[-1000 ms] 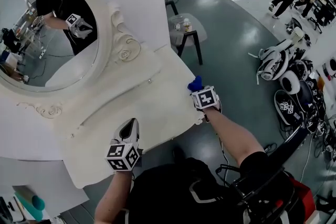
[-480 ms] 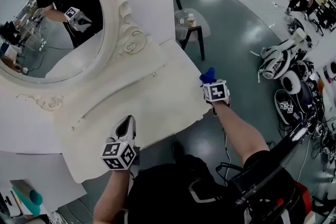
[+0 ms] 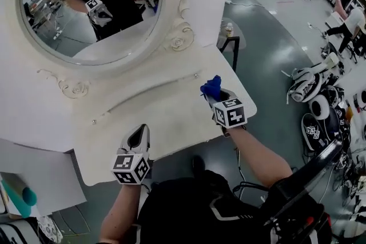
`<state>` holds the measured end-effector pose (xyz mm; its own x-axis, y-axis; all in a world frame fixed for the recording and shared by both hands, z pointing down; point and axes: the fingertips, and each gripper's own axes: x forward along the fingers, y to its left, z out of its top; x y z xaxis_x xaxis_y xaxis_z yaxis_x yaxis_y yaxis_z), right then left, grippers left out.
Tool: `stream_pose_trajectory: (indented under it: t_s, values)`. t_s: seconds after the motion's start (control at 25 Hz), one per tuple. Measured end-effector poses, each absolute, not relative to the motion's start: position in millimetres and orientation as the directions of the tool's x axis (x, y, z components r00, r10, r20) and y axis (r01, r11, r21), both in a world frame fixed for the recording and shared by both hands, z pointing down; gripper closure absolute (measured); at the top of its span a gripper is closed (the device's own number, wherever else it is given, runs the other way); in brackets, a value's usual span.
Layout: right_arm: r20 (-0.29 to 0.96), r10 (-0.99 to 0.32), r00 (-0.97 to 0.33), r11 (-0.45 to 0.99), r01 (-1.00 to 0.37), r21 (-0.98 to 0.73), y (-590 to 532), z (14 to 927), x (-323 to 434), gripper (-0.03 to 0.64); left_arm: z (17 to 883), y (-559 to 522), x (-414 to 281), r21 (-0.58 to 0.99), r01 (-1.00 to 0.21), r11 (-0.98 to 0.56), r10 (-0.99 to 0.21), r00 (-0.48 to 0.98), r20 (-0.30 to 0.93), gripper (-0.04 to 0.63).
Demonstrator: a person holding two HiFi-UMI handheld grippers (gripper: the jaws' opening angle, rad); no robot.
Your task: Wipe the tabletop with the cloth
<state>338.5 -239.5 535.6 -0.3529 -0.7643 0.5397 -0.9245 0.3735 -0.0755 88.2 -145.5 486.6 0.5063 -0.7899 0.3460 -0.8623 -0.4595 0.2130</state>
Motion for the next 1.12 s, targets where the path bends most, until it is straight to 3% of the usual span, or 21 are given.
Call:
stream_pose_trajectory:
  t_s: [0.24, 0.52, 0.8, 1.12]
  values:
    - [0.506, -0.674, -0.538, 0.571, -0.814, -0.106, -210, 511, 187, 0.491, 488, -116, -14, 0.234, -0.912, -0.337, -0.851, 0.401, 0.339, 0.586]
    - [0.513, -0.439, -0.737, 0.803, -0.578, -0.144, -159, 518, -5, 0.491, 502, -54, -155, 0.262, -0.962, -0.073, -0.921, 0.166, 0.353, 0.586]
    - [0.546, -0.249, -0.800, 0.906, -0.392, -0.162, -91, 547, -156, 0.491, 519, 7, -268, 0.258, -0.961, 0.102, -0.925, 0.004, 0.380, 0.586]
    - [0.568, -0.091, -0.818, 0.954, -0.236, -0.187, -24, 581, -273, 0.491, 535, 60, -343, 0.247, -0.945, 0.214, -0.906, -0.098, 0.411, 0.586]
